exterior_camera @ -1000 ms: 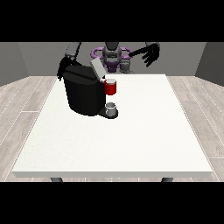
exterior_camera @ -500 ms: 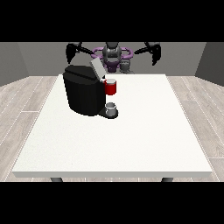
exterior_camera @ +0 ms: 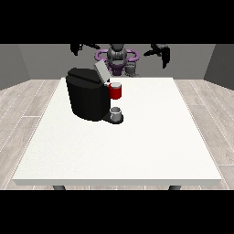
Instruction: Insert the coffee pod into the coffee machine and close the lid
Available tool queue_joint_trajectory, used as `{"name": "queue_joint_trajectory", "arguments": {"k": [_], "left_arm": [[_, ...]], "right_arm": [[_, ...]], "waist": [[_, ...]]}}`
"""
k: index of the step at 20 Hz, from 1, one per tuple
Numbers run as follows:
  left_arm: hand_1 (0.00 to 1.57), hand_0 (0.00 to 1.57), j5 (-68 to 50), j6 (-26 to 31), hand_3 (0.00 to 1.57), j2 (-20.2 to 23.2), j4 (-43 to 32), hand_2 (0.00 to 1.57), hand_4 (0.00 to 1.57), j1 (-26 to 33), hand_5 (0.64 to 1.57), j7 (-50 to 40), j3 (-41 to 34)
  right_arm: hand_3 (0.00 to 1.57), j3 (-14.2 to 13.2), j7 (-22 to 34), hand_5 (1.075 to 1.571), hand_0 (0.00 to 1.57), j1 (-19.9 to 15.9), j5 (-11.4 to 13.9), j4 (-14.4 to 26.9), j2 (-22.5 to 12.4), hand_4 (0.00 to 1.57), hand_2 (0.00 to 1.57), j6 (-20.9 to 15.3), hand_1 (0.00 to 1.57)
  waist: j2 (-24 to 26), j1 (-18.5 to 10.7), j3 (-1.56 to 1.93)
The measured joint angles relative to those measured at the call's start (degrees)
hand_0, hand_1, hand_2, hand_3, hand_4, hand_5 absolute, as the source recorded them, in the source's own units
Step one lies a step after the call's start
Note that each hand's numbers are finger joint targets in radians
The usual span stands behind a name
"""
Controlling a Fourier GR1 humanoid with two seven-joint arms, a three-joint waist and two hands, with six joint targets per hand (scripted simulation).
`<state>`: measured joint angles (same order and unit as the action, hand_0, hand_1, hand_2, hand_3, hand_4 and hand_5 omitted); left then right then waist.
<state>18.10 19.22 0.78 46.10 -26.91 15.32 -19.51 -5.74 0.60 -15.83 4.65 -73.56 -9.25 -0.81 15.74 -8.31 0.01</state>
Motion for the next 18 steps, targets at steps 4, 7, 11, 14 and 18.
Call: {"name": "queue_joint_trajectory", "arguments": {"k": [4,7,11,14,18], "left_arm": [[0.0,0.0,-2.5,-0.7,0.0,-0.4,4.7,0.0,0.38,1.8,1.571,-1.2,3.1],[0.0,0.0,-4.2,-1.4,0.0,-0.4,8.4,0.0,0.36,2.3,1.571,-3.2,4.8],[0.0,0.0,-6.5,-2.7,0.0,-0.6,13.3,0.0,0.28,4.0,1.571,-5.8,8.2],[0.0,0.0,-7.3,-2.7,0.0,-0.5,17.1,0.0,0.35,5.8,1.571,-6.2,9.2],[0.0,0.0,-8.9,-2.5,0.0,0.1,22.4,0.0,0.34,8.6,1.571,-7.3,9.8]], "right_arm": [[0.0,-2.8,2.3,1.571,0.0,-4.5,-2.2,1.6,-1.7,0.17,0.0,0.7,0.0],[0.0,-3.7,4.0,1.571,0.0,-7.0,-3.9,2.7,-1.6,0.08,0.0,1.4,0.0],[0.0,-5.5,5.0,1.571,0.0,-9.3,-6.2,5.8,-1.1,0.1,0.0,1.2,0.0],[0.0,-6.2,5.8,1.571,0.0,-11.3,-7.5,7.2,-1.0,0.15,0.0,1.3,0.0],[0.0,-5.8,5.8,1.571,0.0,-12.7,-8.0,8.9,-1.0,0.0,0.0,1.9,0.0]], "waist": [[-2.7,-1.3,-0.01],[-4.5,-1.5,-0.01],[-6.0,-3.0,0.01],[-8.0,-3.0,0.01],[-10.1,-2.6,0.0]]}}
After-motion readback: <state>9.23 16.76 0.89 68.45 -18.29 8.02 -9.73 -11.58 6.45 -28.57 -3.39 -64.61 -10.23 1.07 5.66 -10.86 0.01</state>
